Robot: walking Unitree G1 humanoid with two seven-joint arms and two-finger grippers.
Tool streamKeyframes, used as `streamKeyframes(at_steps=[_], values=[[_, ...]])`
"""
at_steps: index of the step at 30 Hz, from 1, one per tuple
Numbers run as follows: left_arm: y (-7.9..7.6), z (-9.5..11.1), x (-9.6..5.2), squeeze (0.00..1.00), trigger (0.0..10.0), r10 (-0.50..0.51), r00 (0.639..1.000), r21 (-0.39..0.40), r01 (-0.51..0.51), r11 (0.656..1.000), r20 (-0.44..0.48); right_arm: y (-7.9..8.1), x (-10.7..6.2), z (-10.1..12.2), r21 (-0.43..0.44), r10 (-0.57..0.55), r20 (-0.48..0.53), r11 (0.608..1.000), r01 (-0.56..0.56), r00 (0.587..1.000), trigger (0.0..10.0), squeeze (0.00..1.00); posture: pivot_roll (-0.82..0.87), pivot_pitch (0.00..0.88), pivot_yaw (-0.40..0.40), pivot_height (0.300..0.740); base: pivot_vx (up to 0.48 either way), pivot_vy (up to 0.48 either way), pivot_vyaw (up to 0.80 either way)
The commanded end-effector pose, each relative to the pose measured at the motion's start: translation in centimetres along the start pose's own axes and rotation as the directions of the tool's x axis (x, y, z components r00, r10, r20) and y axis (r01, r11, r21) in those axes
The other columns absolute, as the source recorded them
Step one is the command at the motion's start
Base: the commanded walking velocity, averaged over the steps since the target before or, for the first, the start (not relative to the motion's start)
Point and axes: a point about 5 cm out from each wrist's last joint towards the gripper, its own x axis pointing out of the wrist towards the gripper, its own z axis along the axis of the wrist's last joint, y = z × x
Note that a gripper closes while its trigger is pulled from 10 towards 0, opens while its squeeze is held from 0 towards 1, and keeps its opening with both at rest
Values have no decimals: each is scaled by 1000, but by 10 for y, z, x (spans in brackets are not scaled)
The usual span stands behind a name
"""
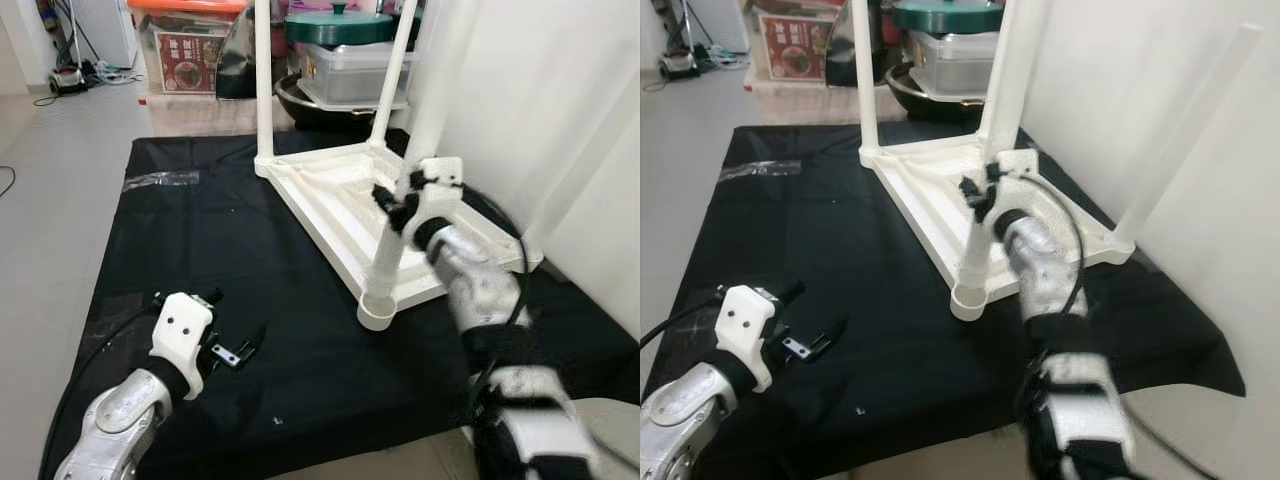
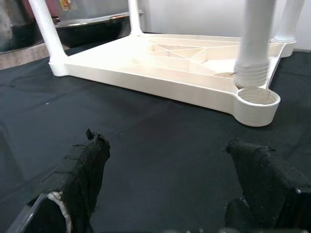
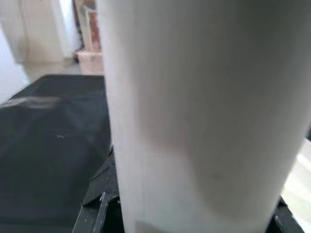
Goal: Building children table
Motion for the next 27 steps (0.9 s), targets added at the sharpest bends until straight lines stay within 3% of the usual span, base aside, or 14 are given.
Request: streamKeyframes(at_steps=[1, 3, 6, 13, 15, 17, 22, 27], values=[[-2, -4, 1, 0, 10000, -9, 1000, -11, 9, 1000, -9, -14, -4, -15, 51, 67, -98, 997, -62, 993, 0, 0, 62, 0, -101, 740, 0, 0, 0], [-3, -4, 1, 0, 10000, -12, 1000, -15, 12, 1000, -9, -12, -8, -12, 74, 178, -94, 982, -171, 980, 0, 0, 61, 0, -99, 740, 0, 0, 0], [-4, -4, 1, 0, 10000, -13, 1000, -17, 13, 1000, -10, -8, -11, -15, 75, 251, -94, 967, -245, 963, 0, 0, 55, 0, -95, 740, 0, 0, 0], [-3, -4, 2, 0, 10000, -14, 1000, -18, 14, 1000, -9, 0, -9, -21, 62, 314, -104, 949, -309, 944, 0, 0, 63, 0, -96, 740, 0, 0, 0], [-1, -4, 1, 0, 10000, -13, 1000, -17, 12, 1000, -11, 10, -5, -13, 49, 376, -74, 927, -373, 924, 0, 0, 67, 0, -98, 740, 0, 0, 0], [-1, -4, 1, 0, 10000, -13, 1000, -17, 12, 1000, -11, 10, -5, -13, 49, 376, -74, 927, -373, 924, 0, 0, 67, 0, -98, 740, 0, 0, 0], [0, -4, 0, 0, 10000, -9, 1000, -15, 9, 1000, -13, 19, -4, -6, 25, 461, -69, 887, -460, 885, 0, 0, 74, 0, -106, 740, 0, 0, 0], [1, -5, -2, 0, 10000, -2, 1000, -16, 2, 1000, -14, 24, -8, -15, -7, 521, -120, 851, -526, 845, 0, 0, 75, 0, -111, 740, 0, 0, 0]])
